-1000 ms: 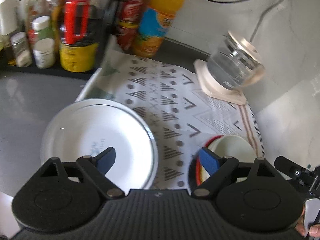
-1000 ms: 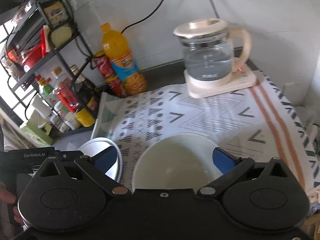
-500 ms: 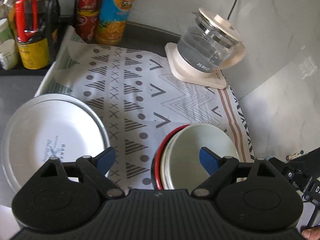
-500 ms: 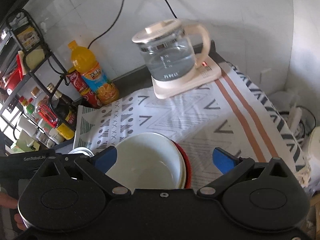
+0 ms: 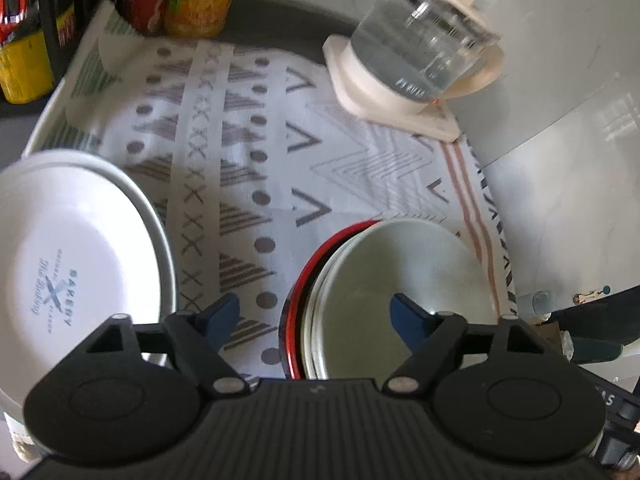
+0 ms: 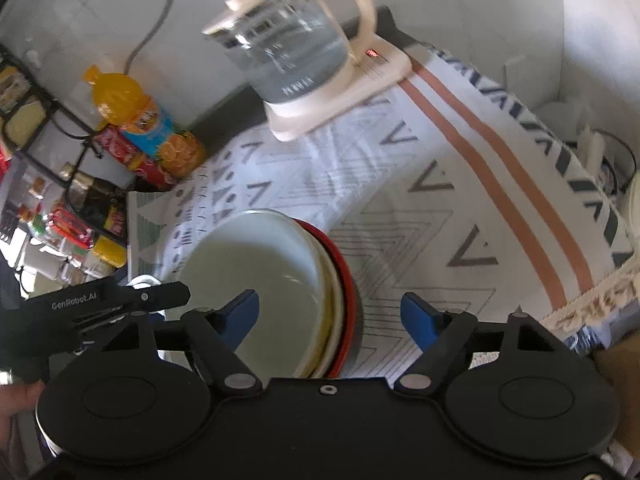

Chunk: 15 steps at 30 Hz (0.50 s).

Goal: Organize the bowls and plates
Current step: 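Move both grippers to the red bowl holding the white bowls, then close both grippers on the rim of the red bowl stack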

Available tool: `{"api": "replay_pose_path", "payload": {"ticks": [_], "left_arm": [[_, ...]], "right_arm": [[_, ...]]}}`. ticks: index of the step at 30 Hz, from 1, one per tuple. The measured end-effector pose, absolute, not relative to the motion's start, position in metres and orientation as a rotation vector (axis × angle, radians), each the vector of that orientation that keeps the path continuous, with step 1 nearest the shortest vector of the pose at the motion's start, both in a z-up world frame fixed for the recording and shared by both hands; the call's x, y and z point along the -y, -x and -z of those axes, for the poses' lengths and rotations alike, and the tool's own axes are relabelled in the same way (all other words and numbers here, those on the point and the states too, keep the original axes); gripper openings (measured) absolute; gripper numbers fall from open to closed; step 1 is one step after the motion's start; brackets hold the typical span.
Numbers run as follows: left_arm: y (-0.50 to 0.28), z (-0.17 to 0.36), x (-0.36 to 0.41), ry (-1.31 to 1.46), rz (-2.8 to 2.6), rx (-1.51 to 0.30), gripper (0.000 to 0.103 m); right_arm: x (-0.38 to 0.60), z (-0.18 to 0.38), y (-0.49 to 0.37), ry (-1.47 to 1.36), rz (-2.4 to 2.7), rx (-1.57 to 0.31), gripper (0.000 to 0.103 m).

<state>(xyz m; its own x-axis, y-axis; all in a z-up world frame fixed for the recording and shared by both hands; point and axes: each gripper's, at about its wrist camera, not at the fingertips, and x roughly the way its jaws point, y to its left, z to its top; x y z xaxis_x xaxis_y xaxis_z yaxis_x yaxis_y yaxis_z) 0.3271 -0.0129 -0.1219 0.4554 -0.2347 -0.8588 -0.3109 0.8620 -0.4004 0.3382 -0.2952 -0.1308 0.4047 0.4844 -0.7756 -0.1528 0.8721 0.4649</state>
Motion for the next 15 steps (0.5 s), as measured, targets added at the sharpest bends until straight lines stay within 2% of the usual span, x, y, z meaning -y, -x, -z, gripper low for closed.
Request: {"api": "replay_pose_path", "payload": {"ticks": [11, 14, 15], "left_arm": [[-0.337, 0.157, 0.007, 0.654, -0.043, -1.201, 0.041], [-0.338, 0.163, 0.008, 0.660, -0.049, -1.218, 0.037], [-0.337, 0.164, 0.009, 0.659, -0.048, -1.218, 0.032]], "right_arm": [[0.287, 0.176, -0.349, -0.386, -0.396, -1.222, 0.054], [0.284, 0.182, -0.350, -0.388, -0.413, -1.234, 0.049], [0.283, 0.184, -0.351, -0.383, -0.417, -1.239, 0.047]]}}
